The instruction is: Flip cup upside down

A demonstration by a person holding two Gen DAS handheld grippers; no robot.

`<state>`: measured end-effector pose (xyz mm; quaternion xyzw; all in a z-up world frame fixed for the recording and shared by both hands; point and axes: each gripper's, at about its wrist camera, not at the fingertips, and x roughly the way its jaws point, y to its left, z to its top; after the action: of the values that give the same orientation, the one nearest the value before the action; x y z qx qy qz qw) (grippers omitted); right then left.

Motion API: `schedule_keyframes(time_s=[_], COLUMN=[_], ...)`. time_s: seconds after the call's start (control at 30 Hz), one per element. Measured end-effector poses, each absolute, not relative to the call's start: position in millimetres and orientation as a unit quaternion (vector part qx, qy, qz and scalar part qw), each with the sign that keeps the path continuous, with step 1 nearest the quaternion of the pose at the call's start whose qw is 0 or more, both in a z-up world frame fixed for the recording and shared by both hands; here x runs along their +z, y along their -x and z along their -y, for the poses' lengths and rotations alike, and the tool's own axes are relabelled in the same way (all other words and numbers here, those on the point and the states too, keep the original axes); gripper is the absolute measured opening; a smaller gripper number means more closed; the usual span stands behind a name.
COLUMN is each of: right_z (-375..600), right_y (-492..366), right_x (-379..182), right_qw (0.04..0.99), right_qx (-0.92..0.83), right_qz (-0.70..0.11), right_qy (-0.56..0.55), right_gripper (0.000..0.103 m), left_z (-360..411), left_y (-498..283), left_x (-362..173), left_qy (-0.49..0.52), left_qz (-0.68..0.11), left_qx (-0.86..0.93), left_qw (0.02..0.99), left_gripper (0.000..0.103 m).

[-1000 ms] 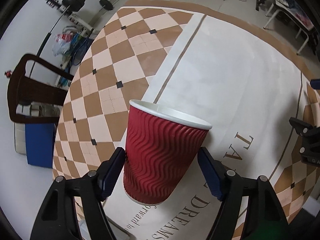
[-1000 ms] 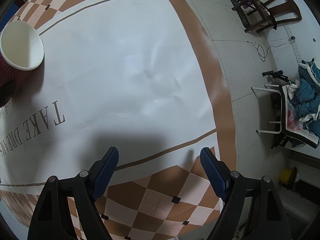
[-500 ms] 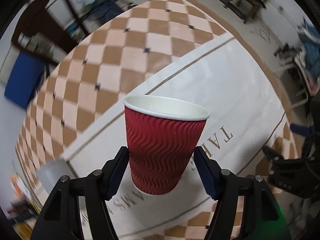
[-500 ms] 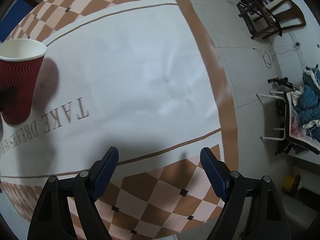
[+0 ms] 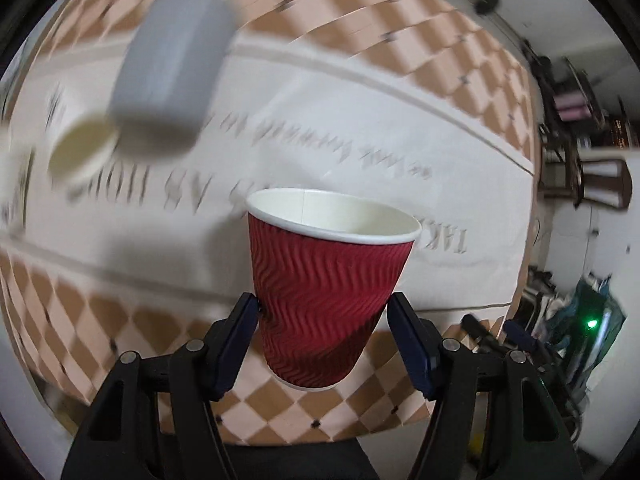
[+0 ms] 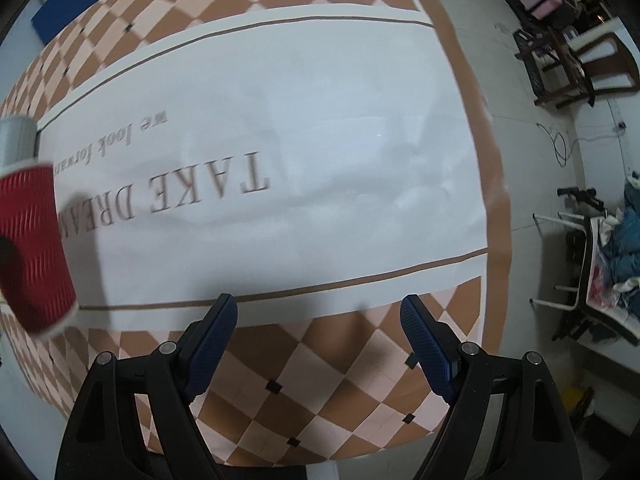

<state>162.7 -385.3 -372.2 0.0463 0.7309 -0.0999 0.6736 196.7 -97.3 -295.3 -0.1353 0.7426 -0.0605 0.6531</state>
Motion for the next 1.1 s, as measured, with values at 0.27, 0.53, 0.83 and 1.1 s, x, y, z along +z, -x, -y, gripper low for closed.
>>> schedule_keyframes(time_s=[0.27,0.53,0.83,1.1], right_z=[347.3,322.4,324.4,330.6], right_y=[-160.6,-142.9,-134.4,-124.7], right_x=[-361.9,-358.5,-352.6,-329.7], right_qw=[0.681,0.681,0.678,0.727], right_qx=[-0.096,-0.099,-0.122,-0.092], right_qz=[-0.726,-0.726,-0.725,-0.679], right_qy=[-0.017,0.002,-0.020,-0.041], right_gripper=[0.085,0.085,0.085,0.098], left_z=[91.7,106.4,99.8,83.8], left_y=[-161.3,-163.9,-165.0,-156.4], left_x=[-321.9,-325.3,-330.3,-286.7], left_qy=[0.082,0.039,0.061,0.060], left_qz=[-0.756,-0.743,-0.736,-0.703], left_qx=[-0.075,-0.103,-0.106,-0.109], left_qw=[0.645,0.661,0.666,0.700], left_gripper=[0.064,0.066,0.088,0.099])
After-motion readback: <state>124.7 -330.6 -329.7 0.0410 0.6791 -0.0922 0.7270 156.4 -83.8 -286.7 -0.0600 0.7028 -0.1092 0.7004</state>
